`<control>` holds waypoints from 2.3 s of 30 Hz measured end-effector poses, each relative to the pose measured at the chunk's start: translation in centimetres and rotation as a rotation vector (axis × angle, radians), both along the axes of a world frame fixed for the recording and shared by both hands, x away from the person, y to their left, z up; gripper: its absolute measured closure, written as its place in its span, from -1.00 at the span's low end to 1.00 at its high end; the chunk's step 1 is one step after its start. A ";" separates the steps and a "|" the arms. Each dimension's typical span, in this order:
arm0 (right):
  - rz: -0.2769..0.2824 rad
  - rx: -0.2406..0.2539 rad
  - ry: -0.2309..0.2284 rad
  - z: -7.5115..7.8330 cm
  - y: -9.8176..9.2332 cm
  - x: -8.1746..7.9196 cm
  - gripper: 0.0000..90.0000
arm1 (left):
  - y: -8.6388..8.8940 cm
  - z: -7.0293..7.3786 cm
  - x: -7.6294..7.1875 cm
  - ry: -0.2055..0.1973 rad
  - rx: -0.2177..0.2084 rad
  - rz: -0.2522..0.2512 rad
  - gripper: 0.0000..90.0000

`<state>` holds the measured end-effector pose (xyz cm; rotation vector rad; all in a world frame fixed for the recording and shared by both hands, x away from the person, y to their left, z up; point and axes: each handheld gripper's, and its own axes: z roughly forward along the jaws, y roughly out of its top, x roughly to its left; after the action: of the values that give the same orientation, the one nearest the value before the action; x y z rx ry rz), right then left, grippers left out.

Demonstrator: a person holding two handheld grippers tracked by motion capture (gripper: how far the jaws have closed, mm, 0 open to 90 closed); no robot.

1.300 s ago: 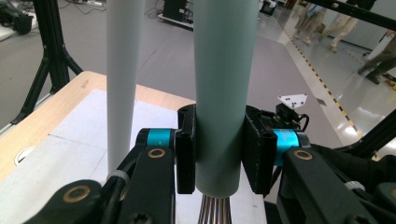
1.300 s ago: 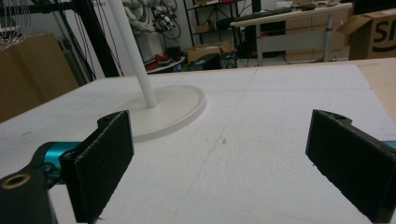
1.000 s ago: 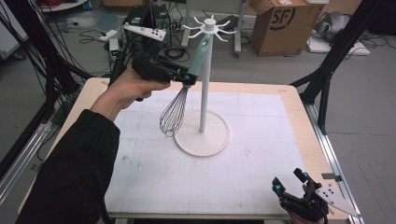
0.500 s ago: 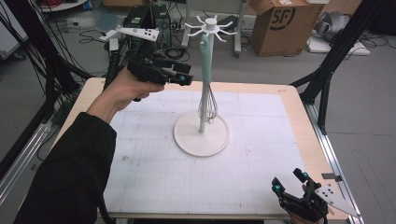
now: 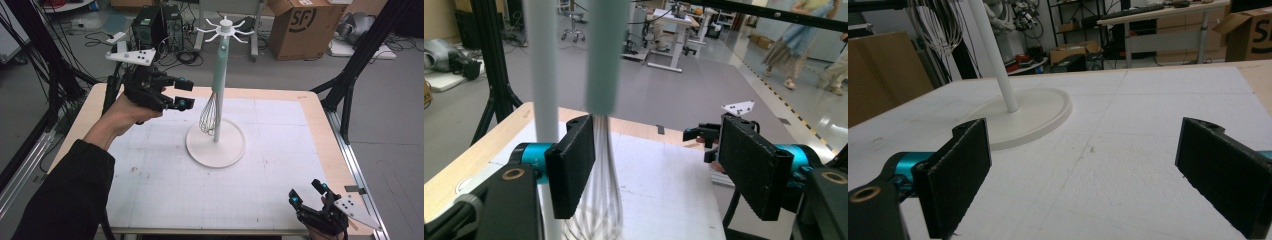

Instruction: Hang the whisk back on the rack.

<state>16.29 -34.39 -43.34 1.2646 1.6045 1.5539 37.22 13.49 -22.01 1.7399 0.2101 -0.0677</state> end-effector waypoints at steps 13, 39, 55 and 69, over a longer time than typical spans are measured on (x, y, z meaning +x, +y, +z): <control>0.034 -0.005 0.010 -0.2 1.2 1.1 -0.85 | 3.9 -2.7 -6.4 -0.070 -0.116 0.082 -0.42; 0.045 -0.005 0.010 -0.2 1.6 1.4 -0.85 | 5.7 -14.3 -12.4 -0.138 -0.140 0.411 -0.57; 0.049 -0.004 0.005 -0.2 1.5 1.4 -0.85 | 5.4 -18.1 -13.8 -0.152 -0.138 0.503 -0.58; 0.052 -0.001 -0.005 0.0 1.5 1.4 -0.85 | 5.2 -19.5 -14.9 -0.153 -0.143 0.548 -0.59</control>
<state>17.67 -32.85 -43.37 1.2269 1.6473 1.5857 22.29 18.68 -41.49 1.4863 0.5472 0.4385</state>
